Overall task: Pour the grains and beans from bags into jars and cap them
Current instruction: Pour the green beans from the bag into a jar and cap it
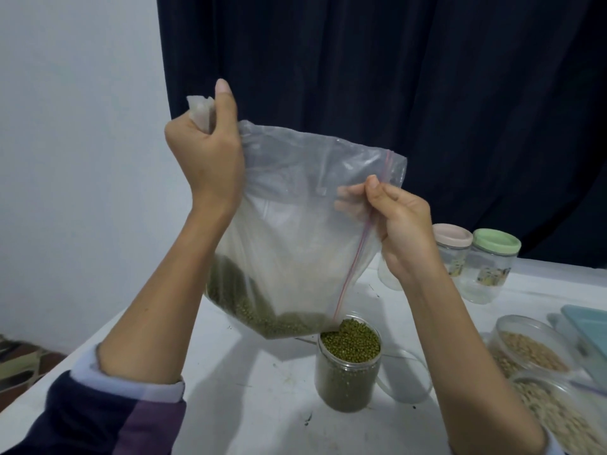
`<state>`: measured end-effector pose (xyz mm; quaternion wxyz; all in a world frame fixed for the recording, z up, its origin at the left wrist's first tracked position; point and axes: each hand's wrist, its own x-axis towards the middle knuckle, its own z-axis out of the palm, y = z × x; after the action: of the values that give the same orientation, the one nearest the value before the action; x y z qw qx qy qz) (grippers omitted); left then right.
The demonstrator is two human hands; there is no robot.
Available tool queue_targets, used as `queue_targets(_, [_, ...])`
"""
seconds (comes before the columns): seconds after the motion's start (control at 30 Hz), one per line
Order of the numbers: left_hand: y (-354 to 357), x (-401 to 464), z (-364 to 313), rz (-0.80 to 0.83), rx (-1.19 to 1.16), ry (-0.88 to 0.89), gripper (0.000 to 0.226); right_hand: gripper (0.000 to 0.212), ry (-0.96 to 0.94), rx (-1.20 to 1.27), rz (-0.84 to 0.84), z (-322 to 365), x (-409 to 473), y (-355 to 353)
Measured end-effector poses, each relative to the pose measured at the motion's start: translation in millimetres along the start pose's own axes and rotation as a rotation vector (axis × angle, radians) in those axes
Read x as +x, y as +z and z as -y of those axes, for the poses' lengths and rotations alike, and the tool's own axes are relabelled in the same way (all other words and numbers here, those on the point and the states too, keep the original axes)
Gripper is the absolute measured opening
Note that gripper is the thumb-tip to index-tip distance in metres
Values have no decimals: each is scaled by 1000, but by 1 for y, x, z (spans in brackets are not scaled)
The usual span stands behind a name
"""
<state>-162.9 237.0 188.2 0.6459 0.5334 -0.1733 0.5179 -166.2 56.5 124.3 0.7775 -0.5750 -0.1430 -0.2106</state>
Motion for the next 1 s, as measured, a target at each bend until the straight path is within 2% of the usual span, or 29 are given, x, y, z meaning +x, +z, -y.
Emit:
queue_targets(0.33, [1,-1,-3,7,-6,0,59,26,17,-31,-17,5,-8,-3])
queue_targets(0.57, [1,0,-5,33,-23,6,69,27,25,-22,-23,7,-14,-2])
queue_targets(1.0, [3,-4,-8,23,-17,18,63,26,28,-53,-22,10,-13,-6])
